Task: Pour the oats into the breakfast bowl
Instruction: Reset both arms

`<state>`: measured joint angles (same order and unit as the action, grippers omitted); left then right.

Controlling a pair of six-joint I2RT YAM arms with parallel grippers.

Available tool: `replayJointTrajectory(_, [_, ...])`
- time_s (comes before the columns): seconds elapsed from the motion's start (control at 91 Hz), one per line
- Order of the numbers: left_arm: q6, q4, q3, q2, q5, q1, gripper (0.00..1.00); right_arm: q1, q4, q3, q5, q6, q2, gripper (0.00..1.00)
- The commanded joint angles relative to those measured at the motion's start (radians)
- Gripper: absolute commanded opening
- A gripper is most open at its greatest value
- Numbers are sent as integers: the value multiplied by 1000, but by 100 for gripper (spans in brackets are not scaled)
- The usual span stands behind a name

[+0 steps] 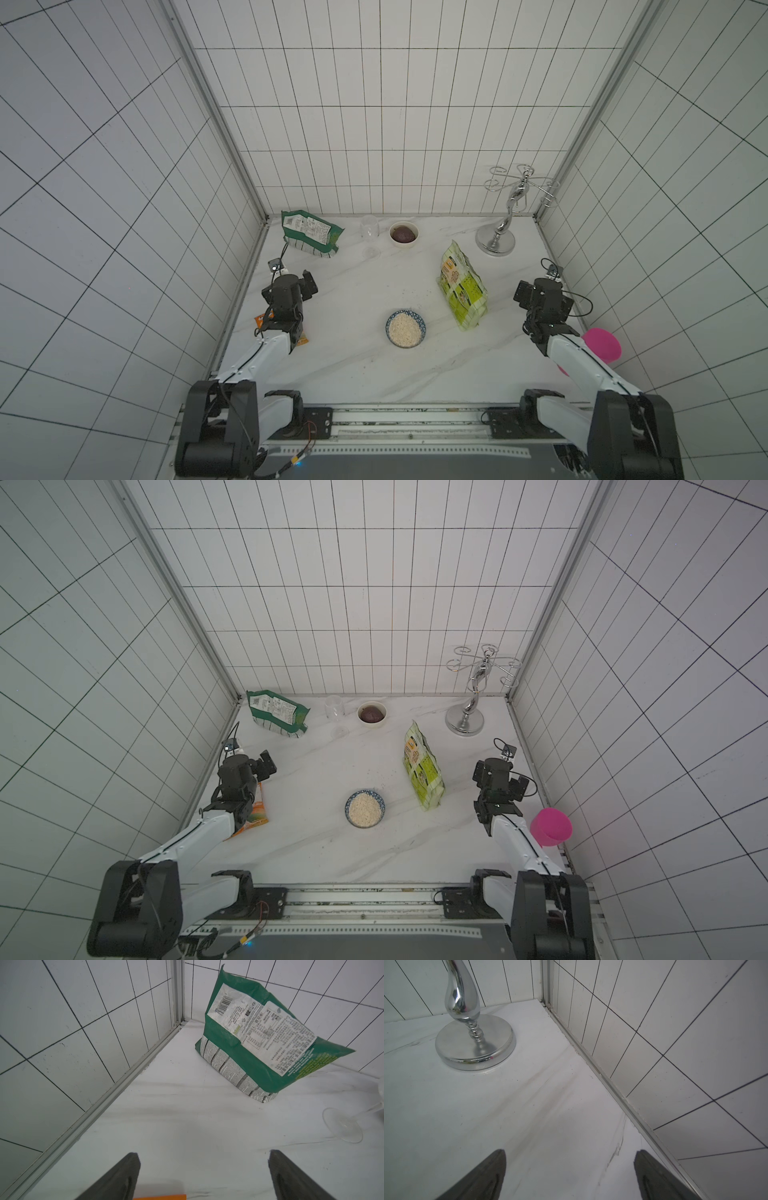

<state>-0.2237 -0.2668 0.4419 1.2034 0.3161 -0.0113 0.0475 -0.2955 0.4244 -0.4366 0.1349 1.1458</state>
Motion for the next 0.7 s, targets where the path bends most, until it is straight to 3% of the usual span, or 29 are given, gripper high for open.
replayJointTrajectory(0.0, [67, -157, -3, 90, -19, 9, 98, -7, -273, -38, 53, -1, 91, 99])
replayJointTrajectory(0.187, [69, -238, 26, 165, -65, 23, 98, -9, -425, -48, 103, -41, 200, 99])
replayJointTrajectory(0.297, [82, -266, 51, 213, -93, 33, 98, -16, -613, -89, 128, -53, 297, 99])
replayJointTrajectory(0.396, [80, -386, 33, 275, -124, 40, 98, -18, -703, -76, 210, -95, 391, 99])
replayJointTrajectory(0.473, [99, -564, -4, 370, -144, 41, 98, -26, -502, 0, 300, -117, 379, 99])
replayJointTrajectory(0.517, [122, -627, -25, 390, -154, 30, 98, -46, -561, -8, 333, -109, 398, 99])
replayJointTrajectory(0.572, [124, -612, -19, 386, -151, 27, 98, -49, -516, 4, 331, -101, 392, 99])
replayJointTrajectory(0.638, [112, -467, 17, 350, -144, 25, 98, -48, -542, -5, 327, -104, 394, 99])
replayJointTrajectory(0.693, [119, -527, 4, 368, -142, 23, 98, -47, -521, 2, 330, -102, 389, 99])
